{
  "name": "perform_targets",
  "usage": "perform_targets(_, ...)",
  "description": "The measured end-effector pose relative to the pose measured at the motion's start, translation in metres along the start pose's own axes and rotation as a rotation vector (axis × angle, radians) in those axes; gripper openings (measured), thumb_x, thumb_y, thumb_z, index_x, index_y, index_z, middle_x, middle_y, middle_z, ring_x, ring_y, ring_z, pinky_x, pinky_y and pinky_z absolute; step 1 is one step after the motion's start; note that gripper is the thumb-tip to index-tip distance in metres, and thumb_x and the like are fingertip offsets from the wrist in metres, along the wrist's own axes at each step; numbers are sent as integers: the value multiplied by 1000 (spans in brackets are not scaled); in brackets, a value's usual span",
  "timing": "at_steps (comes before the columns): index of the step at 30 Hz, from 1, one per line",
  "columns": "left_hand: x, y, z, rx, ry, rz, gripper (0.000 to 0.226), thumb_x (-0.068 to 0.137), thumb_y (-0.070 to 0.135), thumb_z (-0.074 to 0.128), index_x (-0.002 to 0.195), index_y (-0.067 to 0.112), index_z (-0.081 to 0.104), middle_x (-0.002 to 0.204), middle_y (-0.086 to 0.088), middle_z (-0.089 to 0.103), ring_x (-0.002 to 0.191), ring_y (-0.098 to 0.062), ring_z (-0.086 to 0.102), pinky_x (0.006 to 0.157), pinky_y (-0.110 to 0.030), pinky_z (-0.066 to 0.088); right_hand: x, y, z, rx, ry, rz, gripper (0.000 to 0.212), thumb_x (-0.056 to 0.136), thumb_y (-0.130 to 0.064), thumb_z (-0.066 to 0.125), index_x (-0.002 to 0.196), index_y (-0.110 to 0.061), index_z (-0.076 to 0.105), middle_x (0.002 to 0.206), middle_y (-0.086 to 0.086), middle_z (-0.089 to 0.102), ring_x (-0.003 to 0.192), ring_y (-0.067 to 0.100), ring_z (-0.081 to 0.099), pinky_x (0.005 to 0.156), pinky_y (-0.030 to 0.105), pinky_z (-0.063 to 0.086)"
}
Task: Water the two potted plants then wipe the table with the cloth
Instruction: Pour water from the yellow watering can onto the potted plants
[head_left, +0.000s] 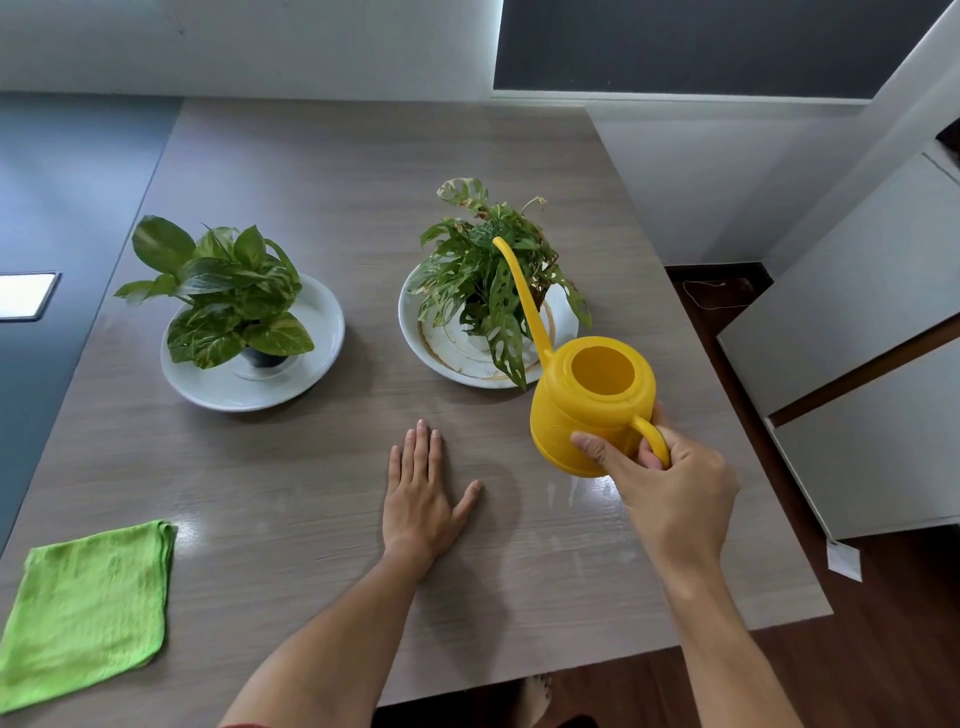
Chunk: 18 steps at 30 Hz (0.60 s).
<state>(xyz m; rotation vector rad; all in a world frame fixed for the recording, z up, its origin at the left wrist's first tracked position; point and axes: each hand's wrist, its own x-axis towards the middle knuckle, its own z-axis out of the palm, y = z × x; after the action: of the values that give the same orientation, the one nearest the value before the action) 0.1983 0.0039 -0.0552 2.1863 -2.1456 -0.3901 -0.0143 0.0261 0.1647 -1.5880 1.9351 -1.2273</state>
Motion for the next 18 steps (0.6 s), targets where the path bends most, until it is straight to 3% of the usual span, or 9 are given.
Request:
perform_targets(6,0,0,-1,-10,0,-2,96,90,76,9,159,11,-4,166,-7,-17,152,-20,-21,125,-40,-11,0,-4,3,26,-18,7,44,64,-47,85,53,-26,49,45,-6,44,49,4,47,46,9,40)
perform_targets(11,-1,1,-1,-29,9,-4,95,91,76,12,159,11,-2,167,-7,-15,152,-19,-20,124,-39,-13,2,-8,7,59,-24,-4,46,66,-41,88,52,-28,46,40,-14,45,46,1,47,45,7,39)
perform_targets(18,-1,1,-2,-33,7,-5,96,91,78,10,159,12,-3,166,-6,-16,152,-19,-22,123,-38,-14,8,-16,12,69,-26,-42,50,66,-41,88,53,-32,40,50,-26,53,46,-2,48,45,6,38)
